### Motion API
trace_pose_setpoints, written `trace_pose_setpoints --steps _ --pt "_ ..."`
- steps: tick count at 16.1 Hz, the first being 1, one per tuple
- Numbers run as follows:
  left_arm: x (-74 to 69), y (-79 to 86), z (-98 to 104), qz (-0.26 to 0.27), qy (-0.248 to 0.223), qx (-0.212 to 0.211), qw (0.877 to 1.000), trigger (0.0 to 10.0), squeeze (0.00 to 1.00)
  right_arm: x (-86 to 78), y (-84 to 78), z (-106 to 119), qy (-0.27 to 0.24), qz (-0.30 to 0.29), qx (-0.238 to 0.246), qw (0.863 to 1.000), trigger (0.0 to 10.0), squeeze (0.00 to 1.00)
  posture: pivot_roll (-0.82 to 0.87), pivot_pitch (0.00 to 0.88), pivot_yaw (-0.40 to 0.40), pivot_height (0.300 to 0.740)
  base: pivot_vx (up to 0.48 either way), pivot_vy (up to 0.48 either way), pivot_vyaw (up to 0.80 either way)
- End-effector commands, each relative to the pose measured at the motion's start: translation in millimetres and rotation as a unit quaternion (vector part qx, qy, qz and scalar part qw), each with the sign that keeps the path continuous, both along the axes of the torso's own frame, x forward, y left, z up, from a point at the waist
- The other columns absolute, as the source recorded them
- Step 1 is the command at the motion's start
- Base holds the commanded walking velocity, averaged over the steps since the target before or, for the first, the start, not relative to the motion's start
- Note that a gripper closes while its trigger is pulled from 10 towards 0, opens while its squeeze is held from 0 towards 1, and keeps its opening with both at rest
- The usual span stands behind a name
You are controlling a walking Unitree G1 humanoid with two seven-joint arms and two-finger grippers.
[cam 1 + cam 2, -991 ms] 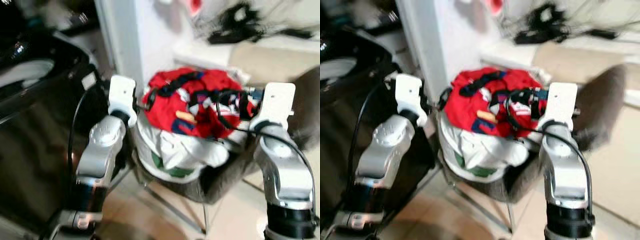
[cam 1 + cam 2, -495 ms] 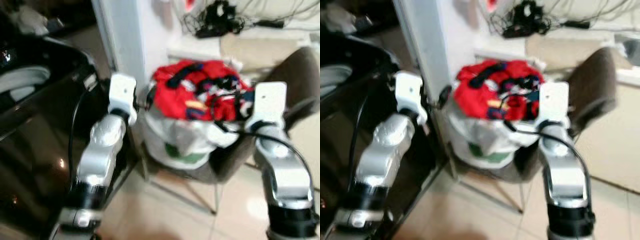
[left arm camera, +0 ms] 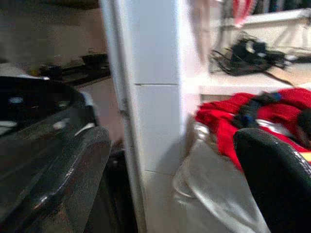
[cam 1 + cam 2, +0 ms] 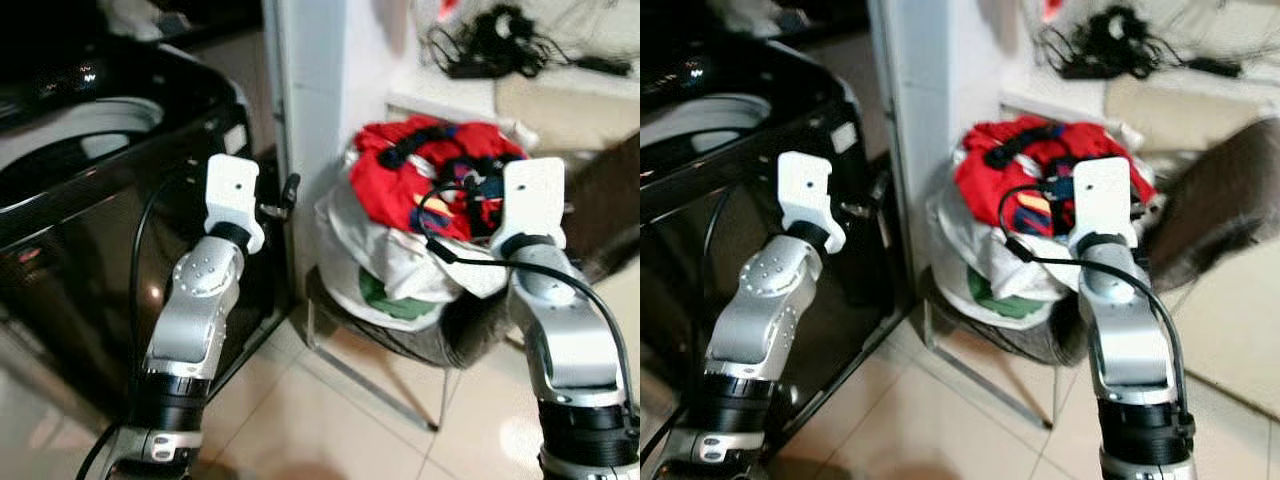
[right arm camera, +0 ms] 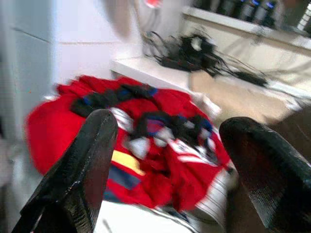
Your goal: Clothes washing
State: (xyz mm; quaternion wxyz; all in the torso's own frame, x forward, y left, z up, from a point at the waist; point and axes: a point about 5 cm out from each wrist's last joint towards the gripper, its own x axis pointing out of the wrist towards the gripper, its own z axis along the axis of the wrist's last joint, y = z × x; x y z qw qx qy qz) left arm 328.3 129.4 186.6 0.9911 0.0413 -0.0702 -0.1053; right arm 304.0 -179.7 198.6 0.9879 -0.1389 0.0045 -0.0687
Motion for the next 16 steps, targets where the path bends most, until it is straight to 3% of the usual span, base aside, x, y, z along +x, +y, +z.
trace_pose_setpoints --steps 1,5,9,11,14,16 --pt "-1.0 7.6 3.3 0.014 -0.005 -0.002 1.000 10.0 0.00 2.5 5.5 4.9 -0.009 0.012 0.000 1.000 10.0 0.00 -0.09 0.000 -0.006 0.740 0.454 0.000 0.80" --pt "-1.8 8.0 2.5 0.016 -0.003 -0.006 1.000 10.0 0.00 3.5 4.7 4.1 -0.006 0.014 -0.006 1.000 10.0 0.00 -0.09 0.000 -0.005 0.740 0.453 0.000 0.76" --pt "-1.7 6.3 1.8 0.008 0.001 -0.007 1.000 10.0 0.00 1.6 2.1 1.9 -0.004 0.005 0.007 1.000 10.0 0.00 -0.09 0.000 0.001 0.740 0.454 0.000 0.00" --pt "-1.9 5.8 1.4 0.004 0.003 -0.006 1.000 10.0 0.00 -1.6 2.4 -1.9 0.004 -0.002 0.039 0.999 10.0 0.00 -0.09 0.000 0.008 0.740 0.454 0.000 -0.40" --pt "-2.0 5.7 0.8 0.003 0.005 -0.005 1.000 10.0 0.00 -2.9 4.1 -2.8 0.005 0.007 0.038 0.999 10.0 0.00 -0.09 0.000 0.009 0.740 0.453 0.000 -0.68" --pt "-1.6 7.6 -0.6 0.010 0.011 -0.006 1.000 10.0 0.00 -3.5 5.2 -3.6 0.007 0.011 0.028 1.000 10.0 0.00 -0.09 0.000 0.010 0.740 0.418 0.000 0.00"
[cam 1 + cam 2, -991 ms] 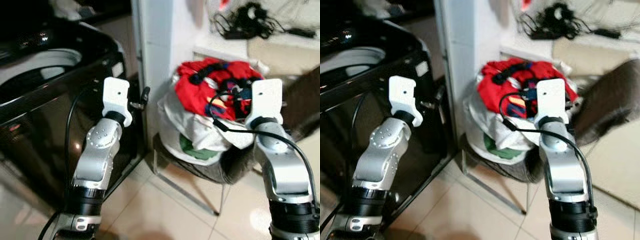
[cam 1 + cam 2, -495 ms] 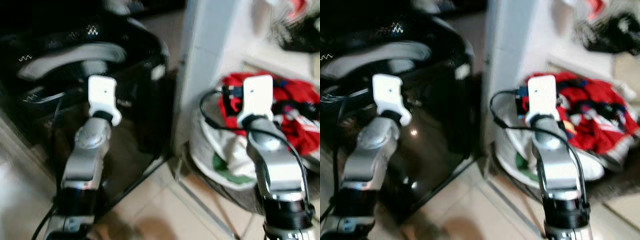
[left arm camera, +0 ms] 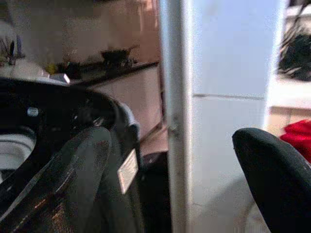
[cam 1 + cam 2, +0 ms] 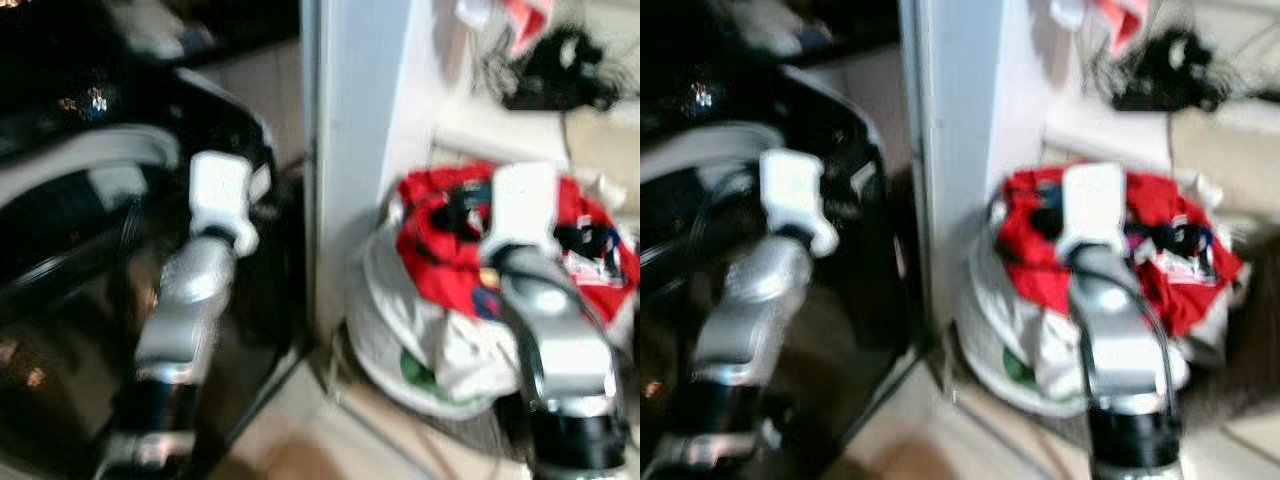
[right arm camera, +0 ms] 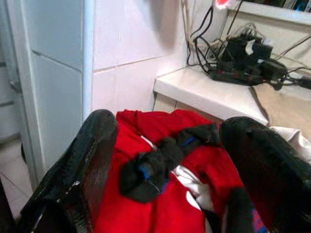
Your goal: Clothes washing
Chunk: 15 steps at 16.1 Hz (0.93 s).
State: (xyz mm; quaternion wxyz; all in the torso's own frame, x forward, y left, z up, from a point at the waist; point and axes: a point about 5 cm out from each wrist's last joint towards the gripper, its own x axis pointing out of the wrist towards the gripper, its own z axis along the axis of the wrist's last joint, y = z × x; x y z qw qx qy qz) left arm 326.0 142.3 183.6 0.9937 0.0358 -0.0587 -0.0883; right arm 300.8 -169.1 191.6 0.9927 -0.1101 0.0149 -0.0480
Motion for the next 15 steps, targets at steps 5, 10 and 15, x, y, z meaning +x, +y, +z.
trace_pose_setpoints --steps 5,10,15 --pt "2.4 3.0 0 0.016 0.012 -0.020 1.000 10.0 0.00 -1.3 5.7 3 0.004 0.044 0.018 0.999 10.0 0.00 -0.09 0.000 0.013 0.740 0.000 0.000 0.00" --pt "2.0 1.9 -1 0.013 0.010 -0.005 1.000 10.0 0.00 0.0 2.0 -3 0.016 0.030 0.000 0.999 10.0 0.00 -0.08 0.000 0.008 0.740 0.000 0.000 0.00" --pt "1.5 3.4 -1 0.014 0.009 -0.004 1.000 10.0 0.00 -1.7 5.4 -11 0.033 0.040 0.007 0.999 10.0 0.00 -0.07 0.000 0.005 0.740 0.000 0.000 0.00"
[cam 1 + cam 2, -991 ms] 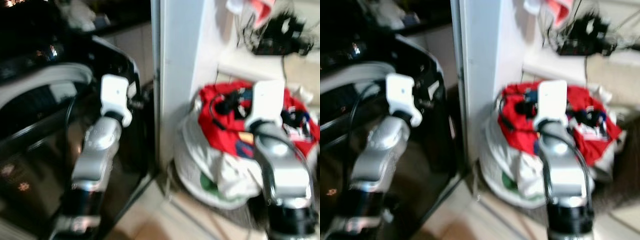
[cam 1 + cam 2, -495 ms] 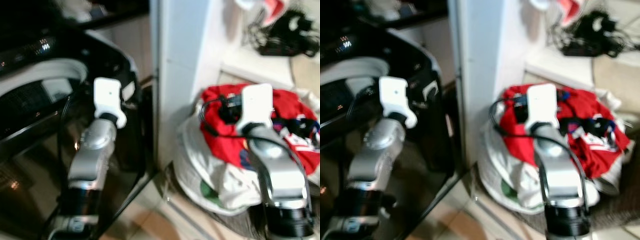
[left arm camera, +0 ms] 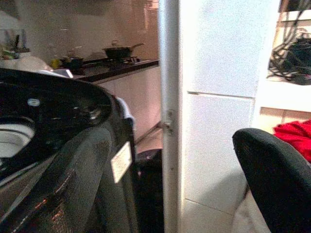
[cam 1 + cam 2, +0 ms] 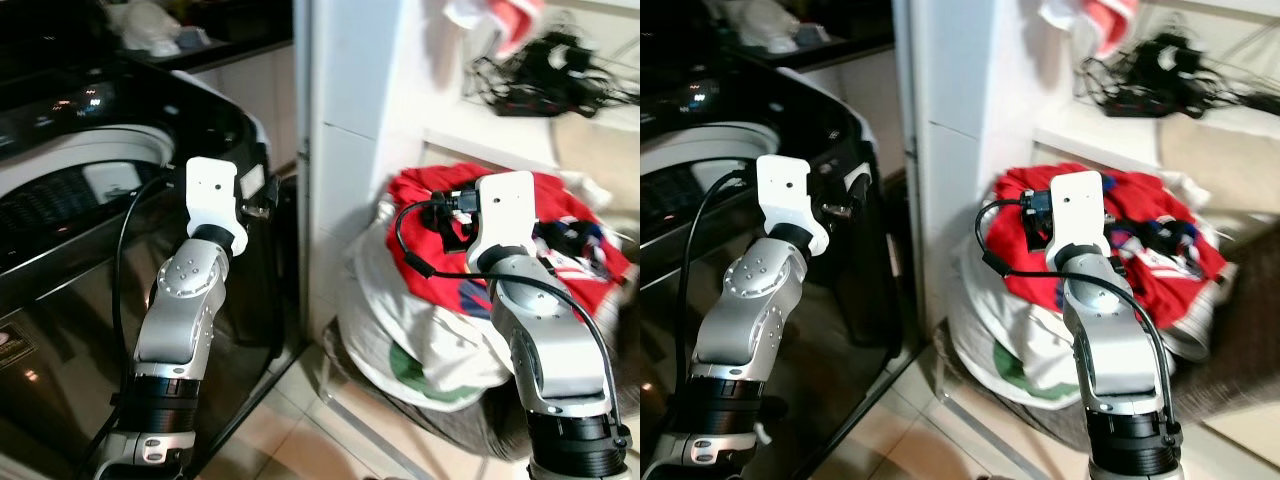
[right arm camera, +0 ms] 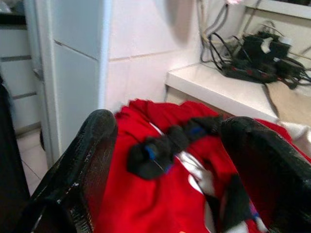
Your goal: Clothes washing
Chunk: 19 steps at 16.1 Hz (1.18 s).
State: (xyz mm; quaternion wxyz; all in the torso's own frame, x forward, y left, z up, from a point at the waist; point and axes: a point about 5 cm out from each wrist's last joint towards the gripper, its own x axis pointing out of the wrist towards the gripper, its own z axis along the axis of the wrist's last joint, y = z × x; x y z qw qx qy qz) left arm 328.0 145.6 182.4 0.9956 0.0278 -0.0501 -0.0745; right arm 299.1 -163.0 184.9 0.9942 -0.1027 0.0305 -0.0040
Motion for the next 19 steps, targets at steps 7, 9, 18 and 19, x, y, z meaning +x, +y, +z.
trace_pose_setpoints --steps 7,9,18,19 --pt "-1.0 -9.1 -4.1 -0.022 0.007 0.033 0.999 10.0 0.00 -3.7 -2.0 -6.1 0.023 -0.008 0.007 1.000 10.0 0.00 -0.09 0.000 0.020 0.740 0.000 0.000 -0.30" --pt "-1.5 -9.5 -5.7 -0.022 0.012 0.031 0.999 10.0 0.00 -4.0 -1.5 -6.1 0.027 -0.007 0.009 1.000 10.0 0.00 -0.09 0.000 0.020 0.740 0.000 -0.240 0.00" --pt "-1.3 -8.9 -8.6 -0.027 0.023 0.017 0.999 10.0 0.00 -3.8 2.4 -3.1 0.026 0.003 0.014 1.000 10.0 0.00 -0.09 0.000 0.013 0.740 0.000 0.082 -0.09" --pt "-1.0 -9.2 -8.4 -0.027 0.023 0.017 0.999 10.0 0.00 -3.7 1.8 -3.0 0.027 0.003 0.011 1.000 10.0 0.00 -0.10 0.000 0.017 0.740 0.000 0.480 -0.80"
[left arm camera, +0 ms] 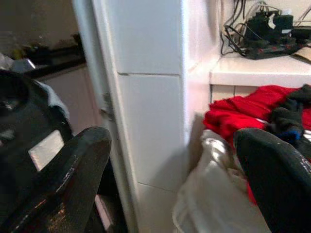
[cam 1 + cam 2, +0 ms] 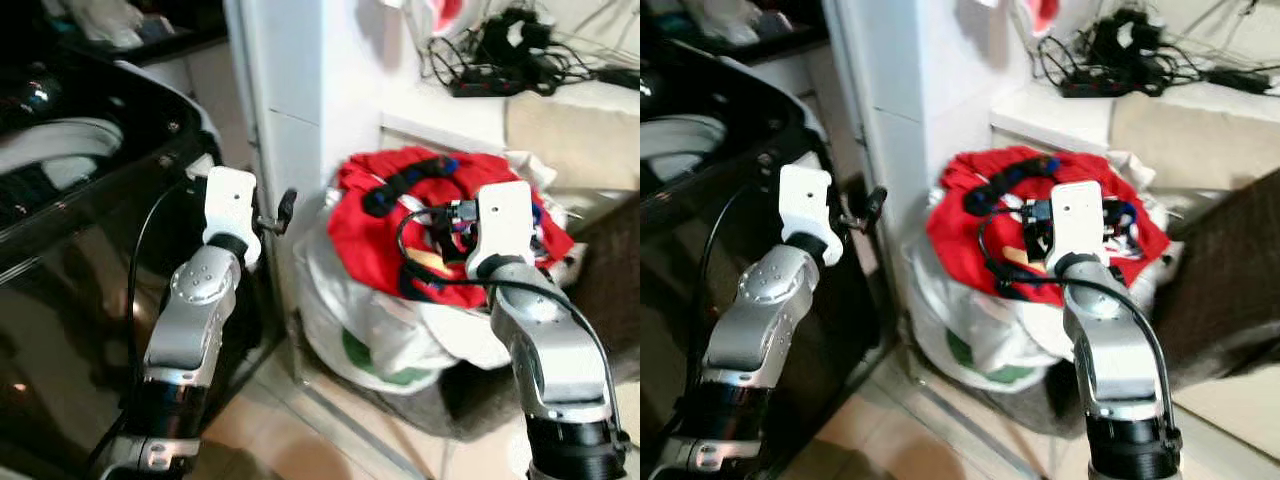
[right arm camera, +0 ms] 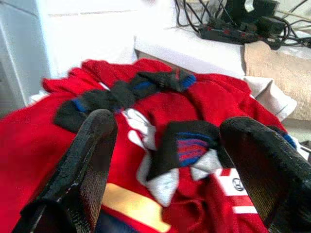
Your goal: Clothes washing
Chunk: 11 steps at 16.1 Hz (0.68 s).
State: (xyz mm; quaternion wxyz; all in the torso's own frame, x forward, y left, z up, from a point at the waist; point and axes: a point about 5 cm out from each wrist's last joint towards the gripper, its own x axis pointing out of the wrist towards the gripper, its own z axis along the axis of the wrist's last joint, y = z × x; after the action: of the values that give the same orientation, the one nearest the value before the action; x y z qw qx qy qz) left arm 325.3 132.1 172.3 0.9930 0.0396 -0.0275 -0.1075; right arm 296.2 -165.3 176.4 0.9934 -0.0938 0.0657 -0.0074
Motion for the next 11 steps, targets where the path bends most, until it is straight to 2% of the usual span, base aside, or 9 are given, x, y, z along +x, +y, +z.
trace_pose_setpoints --steps 1,6,7,8,10,11 --pt "1.8 4.2 1.7 0.005 0.001 0.002 1.000 10.0 0.00 -1.0 2.4 4.9 -0.006 0.004 0.003 1.000 10.0 0.00 -0.10 0.000 0.017 0.740 0.000 0.480 0.00" --pt "2.2 3.7 2.1 0.003 -0.001 0.005 1.000 10.0 0.00 -0.6 3.9 4.5 -0.007 0.011 -0.007 1.000 10.0 0.00 -0.10 0.000 0.018 0.740 0.000 0.480 0.00" --pt "2.1 3.2 2.8 0.010 -0.009 0.047 0.999 10.0 0.00 -0.3 4.2 4.5 -0.007 0.012 -0.008 1.000 10.0 0.00 -0.09 0.000 0.014 0.740 0.000 -0.480 0.00" --pt "2.2 2.6 2.0 0.011 -0.005 0.051 0.999 10.0 0.00 -0.1 3.8 4.5 -0.007 0.012 -0.008 1.000 10.0 0.00 -0.09 0.000 0.014 0.740 0.000 -0.480 0.00" --pt "1.4 3.7 4.2 0.017 -0.015 0.023 0.999 10.0 0.00 0.1 2.6 3.9 -0.006 0.009 -0.011 1.000 10.0 0.00 -0.09 0.000 0.014 0.740 0.000 -0.471 0.00" --pt "2.2 4.2 3.7 0.020 -0.004 0.004 1.000 10.0 0.00 0.3 1.6 3.8 -0.006 0.008 -0.012 1.000 10.0 0.00 -0.09 0.000 0.011 0.740 0.000 0.000 0.00"
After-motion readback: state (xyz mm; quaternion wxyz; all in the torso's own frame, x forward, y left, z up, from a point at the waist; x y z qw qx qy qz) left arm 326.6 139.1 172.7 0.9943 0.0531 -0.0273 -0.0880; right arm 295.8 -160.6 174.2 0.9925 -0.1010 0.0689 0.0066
